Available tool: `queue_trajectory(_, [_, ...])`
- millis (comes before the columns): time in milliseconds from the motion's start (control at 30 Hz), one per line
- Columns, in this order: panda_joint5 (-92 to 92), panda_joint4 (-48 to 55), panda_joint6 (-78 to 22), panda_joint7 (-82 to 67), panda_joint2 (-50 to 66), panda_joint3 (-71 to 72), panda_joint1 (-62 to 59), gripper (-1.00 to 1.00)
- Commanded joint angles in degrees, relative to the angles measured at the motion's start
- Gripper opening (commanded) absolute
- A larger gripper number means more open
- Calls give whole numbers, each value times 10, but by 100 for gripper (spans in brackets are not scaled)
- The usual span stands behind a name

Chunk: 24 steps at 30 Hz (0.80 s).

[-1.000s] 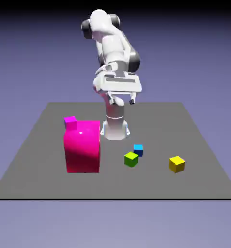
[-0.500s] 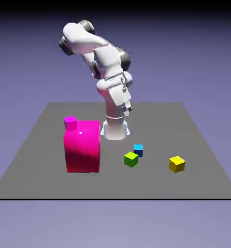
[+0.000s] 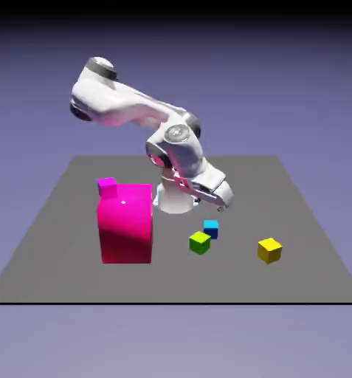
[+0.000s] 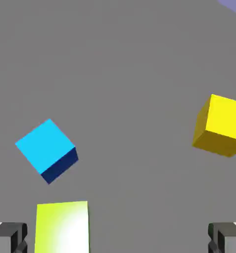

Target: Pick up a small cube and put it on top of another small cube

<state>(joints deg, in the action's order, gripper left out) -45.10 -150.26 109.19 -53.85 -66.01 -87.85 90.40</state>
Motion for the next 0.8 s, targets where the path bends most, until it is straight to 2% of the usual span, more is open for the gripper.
queue_trajectory(0, [-10,2,-15,-22,-8,-20,21,0])
queue_trajectory(233, [-80,19,-114,-170,-59,-155,158,0])
queue_trajectory(467, [-175,-3,-54,-151,-77,-262,181,0])
queue_trajectory(500, [-175,-3,-54,-151,-77,-262,181,-100])
queue_trajectory(700, [-82,18,-113,-170,-59,-158,159,-100])
queue_trajectory(767, [-33,47,-101,-158,-24,-133,135,-100])
